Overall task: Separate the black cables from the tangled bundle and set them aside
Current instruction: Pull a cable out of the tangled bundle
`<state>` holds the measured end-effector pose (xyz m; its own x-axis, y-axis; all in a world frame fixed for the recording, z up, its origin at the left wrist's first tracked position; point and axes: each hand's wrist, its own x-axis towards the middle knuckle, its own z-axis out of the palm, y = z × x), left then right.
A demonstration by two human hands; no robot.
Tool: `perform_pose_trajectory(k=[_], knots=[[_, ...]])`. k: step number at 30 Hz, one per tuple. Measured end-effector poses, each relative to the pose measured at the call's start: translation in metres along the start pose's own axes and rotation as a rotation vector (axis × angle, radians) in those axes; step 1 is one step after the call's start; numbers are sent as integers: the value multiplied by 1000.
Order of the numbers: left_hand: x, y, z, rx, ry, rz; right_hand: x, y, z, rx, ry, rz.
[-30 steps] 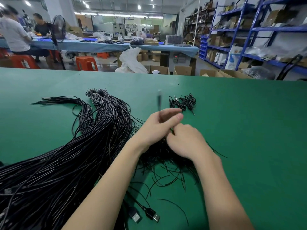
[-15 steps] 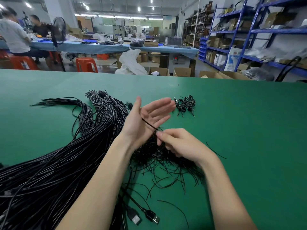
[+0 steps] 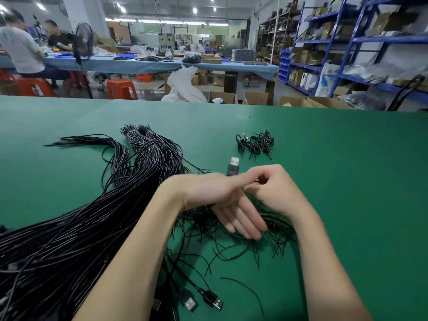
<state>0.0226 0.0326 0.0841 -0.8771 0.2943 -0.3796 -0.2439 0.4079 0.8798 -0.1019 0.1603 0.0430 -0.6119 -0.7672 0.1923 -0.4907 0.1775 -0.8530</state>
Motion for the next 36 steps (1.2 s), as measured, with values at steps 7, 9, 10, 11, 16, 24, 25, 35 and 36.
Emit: perform_pose_trajectory(k=[7,9,10,11,16,24,25,35,36], knots=[[10,-5,1,23,434,-32,1,-27,-4,-113,20,-102],[13,-10,-4,28,521,11,0,-35,-4,-41,15,-128],[14,-13,-6,40,573,21,-1,-39,-3,-5,5,-139],[14,-15,-8,42,628,46,-1,-41,-3,23,-1,-154],[16,-23,-20,-378,811,424,-1,-36,12,305,-153,-56],[-17,-18,-17,-584,105,617,2,3,33,-56,-10,-88],[-18,-15,-12,-501,55,501,2,5,31,-58,24,-107],[-2,-10,-13,-142,442,56,4,-21,-7,-220,-27,-141],[-2,-12,-15,-148,493,76,2,-23,-11,-202,-90,-124]])
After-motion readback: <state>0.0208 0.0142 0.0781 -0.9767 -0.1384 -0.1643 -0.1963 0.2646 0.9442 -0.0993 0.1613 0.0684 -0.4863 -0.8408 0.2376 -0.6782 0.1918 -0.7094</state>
